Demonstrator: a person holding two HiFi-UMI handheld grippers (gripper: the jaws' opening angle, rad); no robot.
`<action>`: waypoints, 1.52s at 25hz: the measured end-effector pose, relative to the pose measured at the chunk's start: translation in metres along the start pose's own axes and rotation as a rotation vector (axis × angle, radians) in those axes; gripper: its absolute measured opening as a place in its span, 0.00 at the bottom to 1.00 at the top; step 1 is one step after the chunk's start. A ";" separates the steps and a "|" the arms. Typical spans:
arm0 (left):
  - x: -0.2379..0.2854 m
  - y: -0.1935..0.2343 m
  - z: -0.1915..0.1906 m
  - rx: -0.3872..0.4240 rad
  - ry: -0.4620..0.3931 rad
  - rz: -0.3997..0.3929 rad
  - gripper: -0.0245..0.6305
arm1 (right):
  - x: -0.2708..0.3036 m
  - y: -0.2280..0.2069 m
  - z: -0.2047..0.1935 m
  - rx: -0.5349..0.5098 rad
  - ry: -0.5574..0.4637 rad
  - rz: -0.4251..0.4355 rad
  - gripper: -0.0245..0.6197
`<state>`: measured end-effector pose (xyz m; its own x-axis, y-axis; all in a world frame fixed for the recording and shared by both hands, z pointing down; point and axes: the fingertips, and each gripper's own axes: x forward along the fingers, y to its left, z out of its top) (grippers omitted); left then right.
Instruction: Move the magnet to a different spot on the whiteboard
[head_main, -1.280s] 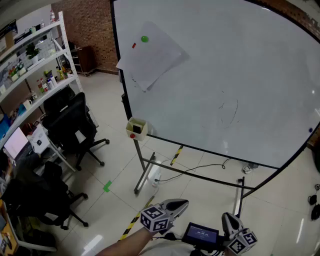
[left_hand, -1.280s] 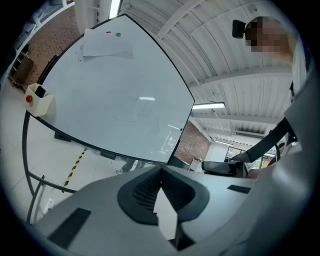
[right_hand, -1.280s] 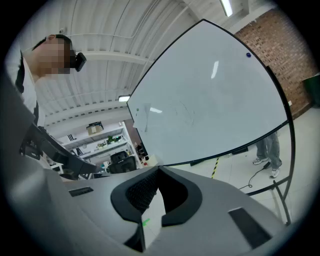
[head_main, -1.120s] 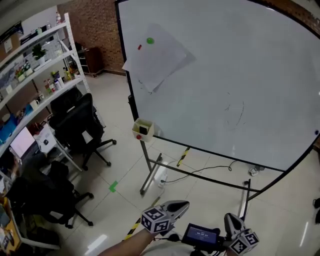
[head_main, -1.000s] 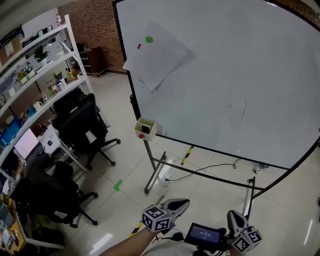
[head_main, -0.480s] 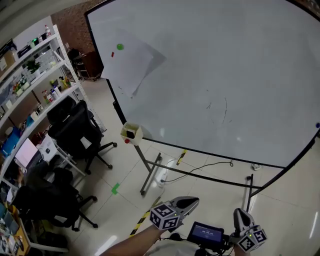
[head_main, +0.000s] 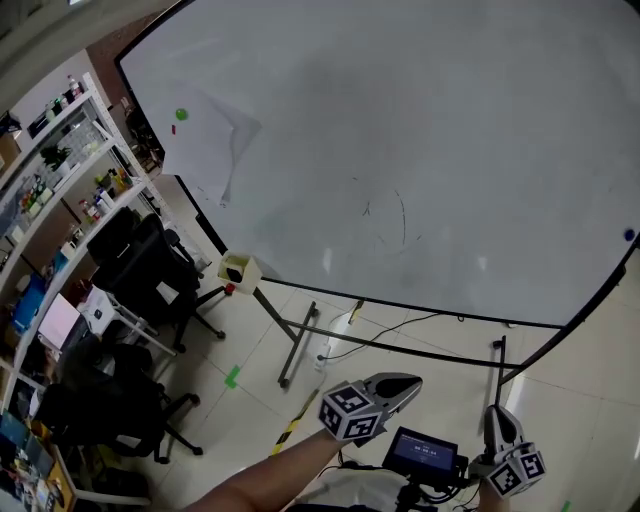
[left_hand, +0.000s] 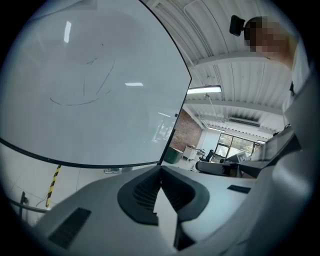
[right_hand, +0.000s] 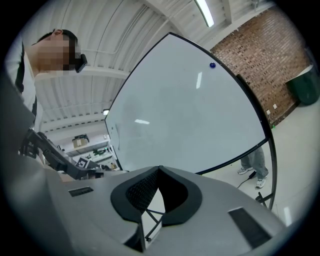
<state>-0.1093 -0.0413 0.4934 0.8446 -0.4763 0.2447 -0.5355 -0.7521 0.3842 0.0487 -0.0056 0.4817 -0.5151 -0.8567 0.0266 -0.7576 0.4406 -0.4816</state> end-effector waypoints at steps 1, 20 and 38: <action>0.010 -0.001 0.001 0.002 0.008 0.000 0.09 | 0.000 -0.010 0.004 0.005 -0.003 -0.002 0.08; 0.162 -0.061 0.024 0.047 0.008 -0.072 0.09 | -0.034 -0.128 0.090 -0.169 -0.028 0.001 0.08; 0.221 -0.067 0.060 0.082 -0.011 -0.196 0.09 | -0.005 -0.163 0.163 -0.448 -0.016 -0.064 0.08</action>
<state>0.1133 -0.1237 0.4685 0.9326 -0.3219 0.1630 -0.3597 -0.8651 0.3497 0.2400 -0.1164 0.4171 -0.4582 -0.8884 0.0282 -0.8882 0.4564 -0.0530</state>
